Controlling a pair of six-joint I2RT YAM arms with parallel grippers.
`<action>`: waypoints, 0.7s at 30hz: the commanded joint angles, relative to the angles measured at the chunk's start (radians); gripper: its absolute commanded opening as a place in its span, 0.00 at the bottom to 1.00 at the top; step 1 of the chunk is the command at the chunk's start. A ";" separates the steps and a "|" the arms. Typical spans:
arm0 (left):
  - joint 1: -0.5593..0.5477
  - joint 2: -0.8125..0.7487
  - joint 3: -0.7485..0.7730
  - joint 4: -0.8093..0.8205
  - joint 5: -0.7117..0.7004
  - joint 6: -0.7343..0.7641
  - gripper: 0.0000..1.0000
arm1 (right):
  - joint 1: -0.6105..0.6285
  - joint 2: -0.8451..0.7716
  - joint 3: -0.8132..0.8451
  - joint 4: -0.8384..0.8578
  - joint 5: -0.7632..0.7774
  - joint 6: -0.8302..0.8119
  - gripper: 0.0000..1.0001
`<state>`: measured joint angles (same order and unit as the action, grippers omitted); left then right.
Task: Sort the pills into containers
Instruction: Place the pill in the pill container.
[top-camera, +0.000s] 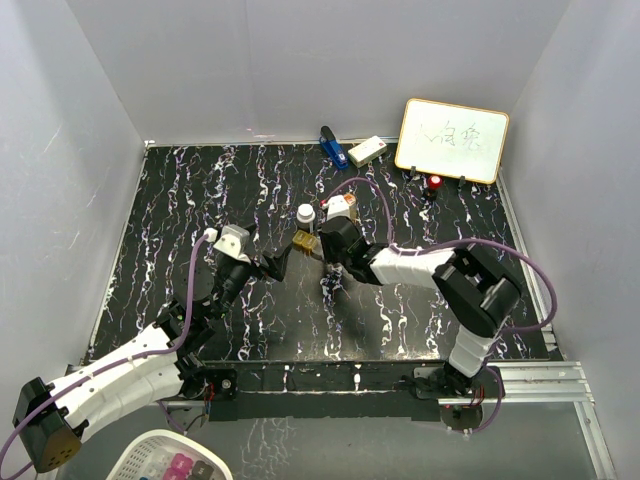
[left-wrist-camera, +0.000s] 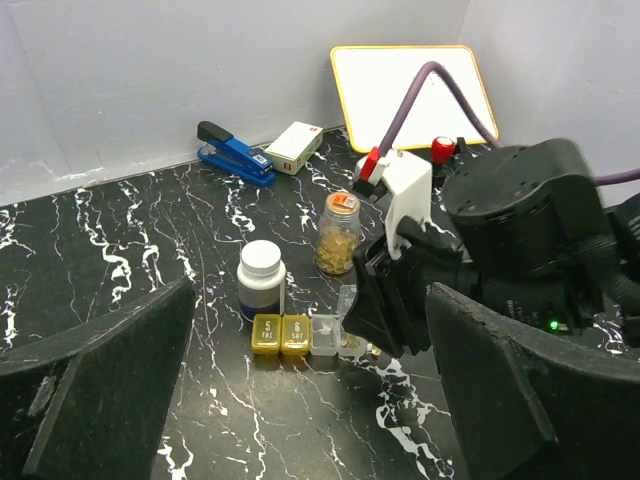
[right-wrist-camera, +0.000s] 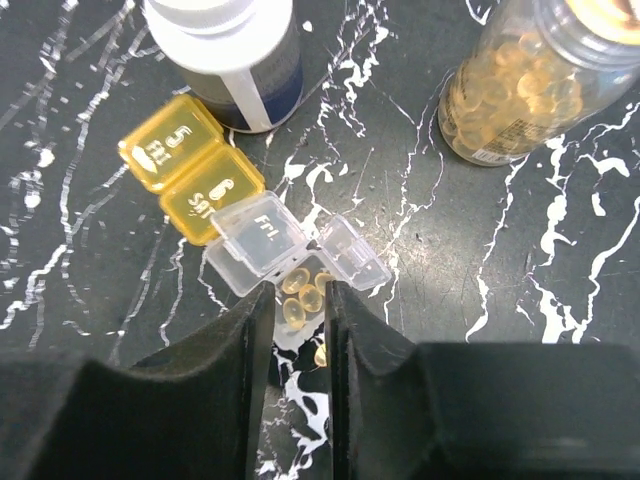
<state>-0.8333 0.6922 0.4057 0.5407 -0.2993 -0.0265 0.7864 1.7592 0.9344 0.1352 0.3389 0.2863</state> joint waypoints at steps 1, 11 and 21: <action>0.000 -0.013 -0.006 0.031 -0.007 -0.001 0.99 | 0.020 -0.124 -0.029 0.029 0.030 -0.010 0.22; -0.001 -0.013 -0.003 0.031 -0.001 -0.004 0.99 | 0.030 -0.184 -0.120 -0.014 0.071 0.019 0.14; -0.001 -0.014 0.000 0.023 -0.003 -0.006 0.99 | 0.029 -0.121 -0.121 -0.013 0.064 0.031 0.35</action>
<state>-0.8333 0.6918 0.4049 0.5415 -0.2989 -0.0280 0.8143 1.6245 0.8055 0.0917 0.3855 0.3096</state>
